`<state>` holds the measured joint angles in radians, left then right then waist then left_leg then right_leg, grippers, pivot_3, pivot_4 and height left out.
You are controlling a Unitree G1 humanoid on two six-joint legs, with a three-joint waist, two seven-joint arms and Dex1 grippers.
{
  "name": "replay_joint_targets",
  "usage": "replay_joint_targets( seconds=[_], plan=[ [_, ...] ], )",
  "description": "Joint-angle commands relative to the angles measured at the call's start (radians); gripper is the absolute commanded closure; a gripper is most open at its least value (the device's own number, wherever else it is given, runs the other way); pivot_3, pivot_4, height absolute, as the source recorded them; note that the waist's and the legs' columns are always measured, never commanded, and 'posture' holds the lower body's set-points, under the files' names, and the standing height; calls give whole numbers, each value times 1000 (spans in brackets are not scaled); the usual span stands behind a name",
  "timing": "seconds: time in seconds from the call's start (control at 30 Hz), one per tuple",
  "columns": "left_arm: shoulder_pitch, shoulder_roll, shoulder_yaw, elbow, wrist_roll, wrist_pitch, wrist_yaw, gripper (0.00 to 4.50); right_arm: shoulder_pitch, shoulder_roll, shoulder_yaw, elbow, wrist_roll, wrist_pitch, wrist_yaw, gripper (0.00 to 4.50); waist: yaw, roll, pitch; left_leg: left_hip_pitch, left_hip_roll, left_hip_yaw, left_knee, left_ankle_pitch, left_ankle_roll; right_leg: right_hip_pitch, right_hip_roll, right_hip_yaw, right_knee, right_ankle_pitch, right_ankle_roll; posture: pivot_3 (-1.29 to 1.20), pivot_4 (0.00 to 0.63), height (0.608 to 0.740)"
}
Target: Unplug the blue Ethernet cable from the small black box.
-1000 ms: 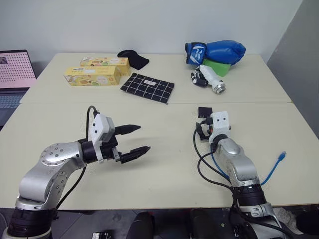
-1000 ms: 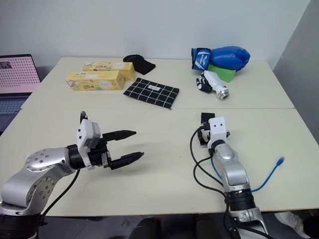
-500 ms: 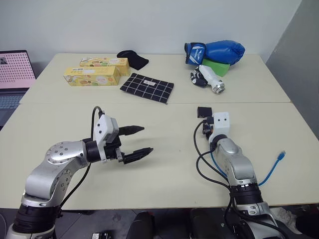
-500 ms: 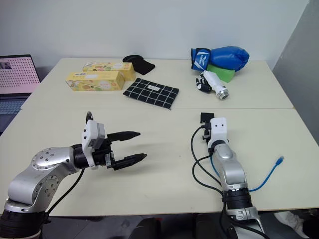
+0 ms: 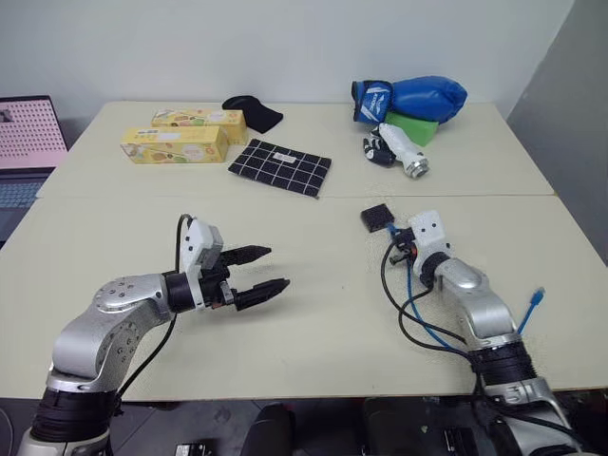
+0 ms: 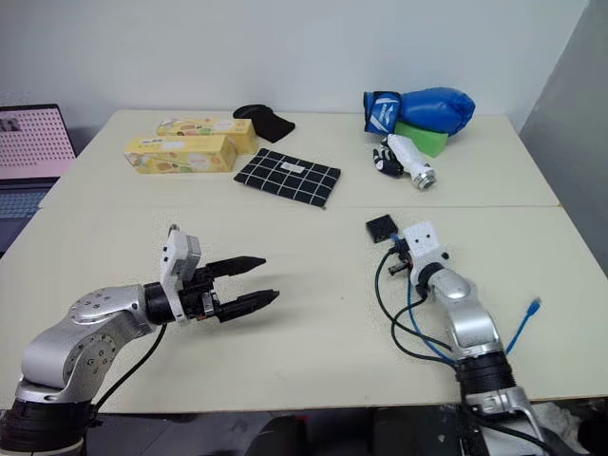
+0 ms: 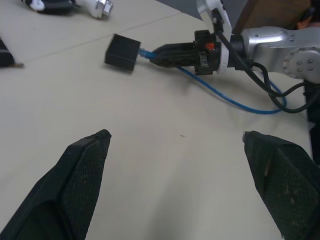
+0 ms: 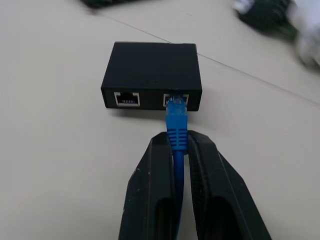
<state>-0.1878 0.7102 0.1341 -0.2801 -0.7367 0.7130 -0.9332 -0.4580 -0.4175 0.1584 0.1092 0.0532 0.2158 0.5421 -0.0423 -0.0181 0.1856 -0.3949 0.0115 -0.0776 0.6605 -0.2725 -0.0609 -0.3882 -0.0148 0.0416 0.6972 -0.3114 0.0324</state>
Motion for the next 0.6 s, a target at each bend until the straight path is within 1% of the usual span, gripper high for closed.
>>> replay_joint_targets(
  seconds=[0.03, 0.07, 0.13, 0.3, 0.4, 0.5, 0.6],
  plan=[
    [-22, 0, 70, -17, -142, 116, 13, 0, -45, -110, 88, -49, -22, -318, 263, 4374, -5, 0, 0, 0, 0, -1, 0, 0, 0, 0, 0, 0, 0, 0, 0, 0, 150, 740],
    [-23, -1, 80, -24, -178, 146, 16, 0, -54, -135, 109, -43, -32, -381, 311, 4374, -7, 0, 0, 0, 0, -1, 0, 0, 0, 0, 0, -1, 0, 0, 0, 0, 150, 740],
    [-20, 5, 87, -44, -228, 193, 21, 0, -76, -152, 127, -39, -21, -465, 375, 4375, -8, 0, 0, 0, 1, -1, 0, 0, 0, 1, 0, -1, 0, 0, 0, 0, 150, 740],
    [4, 7, 112, -82, -326, 267, 49, 0, -144, -179, 163, 29, -62, -720, 461, 4377, -8, 0, 0, 0, 2, -2, 1, 0, 0, 1, -3, -1, 0, 0, 0, 0, 150, 740],
    [11, -3, 123, -94, -354, 276, 76, 0, -170, -170, 166, 35, -31, -757, 492, 4384, -7, 0, 0, 0, 1, -2, 1, 0, 0, 1, -4, -1, 0, 0, 0, 0, 150, 740],
    [13, -26, 145, -90, -385, 275, 122, 0, -184, -154, 164, -11, 9, -733, 510, 4384, -4, 0, 0, 0, 2, -2, 1, 0, 0, 1, -4, -1, 0, 0, 0, 0, 150, 740],
    [17, -26, 154, -89, -403, 282, 136, 0, -184, -147, 164, -55, 38, -707, 530, 4387, 1, 0, 0, 0, 2, -2, 1, 0, -1, 1, -5, -1, 0, 0, 0, 0, 150, 740]
  ],
)
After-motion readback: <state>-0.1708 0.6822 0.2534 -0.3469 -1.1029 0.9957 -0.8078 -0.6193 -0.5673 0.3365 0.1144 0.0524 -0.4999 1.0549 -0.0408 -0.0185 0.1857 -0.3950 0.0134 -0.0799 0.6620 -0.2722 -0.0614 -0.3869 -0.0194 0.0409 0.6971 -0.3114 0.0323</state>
